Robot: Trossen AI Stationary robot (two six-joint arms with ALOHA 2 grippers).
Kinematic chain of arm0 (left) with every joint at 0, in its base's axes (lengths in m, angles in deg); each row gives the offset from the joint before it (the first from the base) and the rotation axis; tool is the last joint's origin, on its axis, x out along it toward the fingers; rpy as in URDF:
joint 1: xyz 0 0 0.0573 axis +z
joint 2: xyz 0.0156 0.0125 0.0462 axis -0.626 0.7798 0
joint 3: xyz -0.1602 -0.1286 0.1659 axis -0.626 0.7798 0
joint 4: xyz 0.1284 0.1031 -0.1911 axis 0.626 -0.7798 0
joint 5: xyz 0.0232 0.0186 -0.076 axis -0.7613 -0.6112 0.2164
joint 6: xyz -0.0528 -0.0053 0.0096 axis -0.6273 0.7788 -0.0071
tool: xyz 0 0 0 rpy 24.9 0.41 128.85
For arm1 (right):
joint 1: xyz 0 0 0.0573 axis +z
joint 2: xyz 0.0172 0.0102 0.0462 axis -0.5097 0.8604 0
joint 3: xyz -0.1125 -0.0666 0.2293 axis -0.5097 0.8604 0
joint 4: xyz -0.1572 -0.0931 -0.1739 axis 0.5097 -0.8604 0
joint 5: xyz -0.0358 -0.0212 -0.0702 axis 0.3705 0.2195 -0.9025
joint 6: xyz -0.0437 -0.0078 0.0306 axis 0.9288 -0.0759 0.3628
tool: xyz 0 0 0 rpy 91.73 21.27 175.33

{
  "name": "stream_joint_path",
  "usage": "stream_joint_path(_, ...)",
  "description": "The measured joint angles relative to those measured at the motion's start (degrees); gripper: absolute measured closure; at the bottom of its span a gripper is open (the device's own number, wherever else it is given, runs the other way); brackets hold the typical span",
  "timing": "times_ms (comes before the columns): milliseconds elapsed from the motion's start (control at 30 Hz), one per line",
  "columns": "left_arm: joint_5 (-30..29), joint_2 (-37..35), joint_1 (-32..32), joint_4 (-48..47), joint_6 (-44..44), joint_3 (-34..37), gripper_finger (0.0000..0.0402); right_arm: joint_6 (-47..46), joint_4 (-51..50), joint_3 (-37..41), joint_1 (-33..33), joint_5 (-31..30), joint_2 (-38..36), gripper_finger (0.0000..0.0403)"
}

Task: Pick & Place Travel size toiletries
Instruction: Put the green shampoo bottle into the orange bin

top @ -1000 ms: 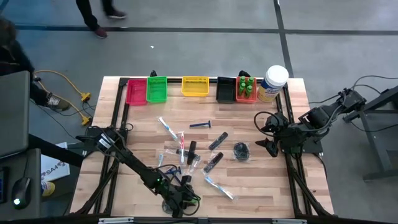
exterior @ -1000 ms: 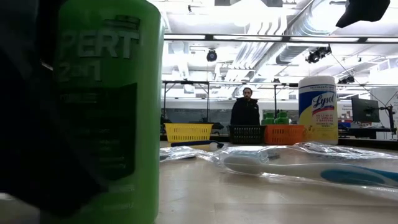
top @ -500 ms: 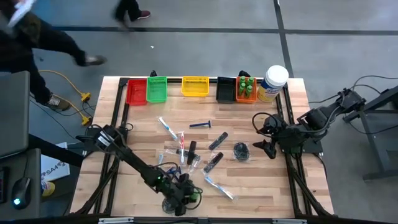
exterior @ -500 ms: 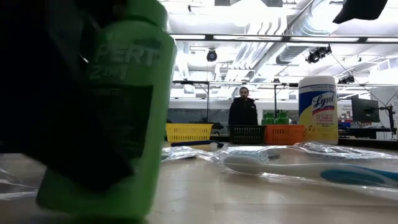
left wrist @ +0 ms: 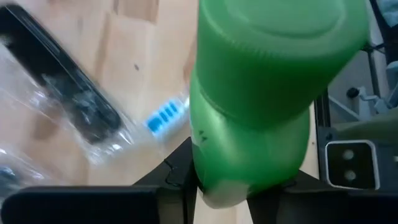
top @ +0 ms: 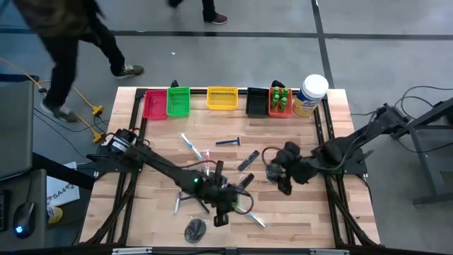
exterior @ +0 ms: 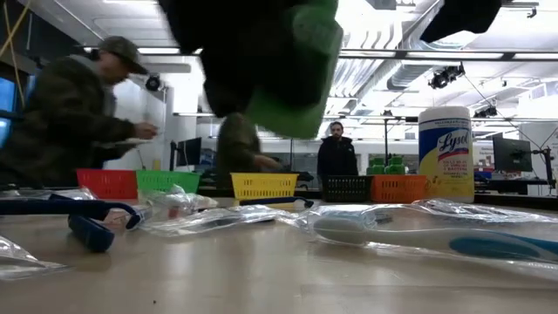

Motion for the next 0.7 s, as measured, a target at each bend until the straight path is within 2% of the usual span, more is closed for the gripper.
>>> stream_joint_path(100,0.2,0.0,1.6,-3.6,2.2,-3.3,0.0310,1.3,3.4,0.0,0.0,3.3,3.4,0.0098)
stream_joint_path(267,0.0,0.0,2.9,-6.3,6.2,-9.1,0.0310,2.4,11.2,0.0,0.0,4.1,8.2,0.0098)
stream_joint_path(400,-1.4,0.0,3.2,-7.0,8.0,-10.5,0.0310,5.6,18.8,0.0,0.5,2.9,10.5,0.0098)
stream_joint_path(500,-2.0,0.0,3.3,-7.2,8.8,-11.1,0.0310,6.1,20.9,0.0,0.6,1.5,11.3,0.0098)
stream_joint_path(700,-1.9,0.0,3.3,-7.6,8.9,-11.1,0.0309,8.6,25.9,0.0,0.6,3.1,11.3,0.0098)
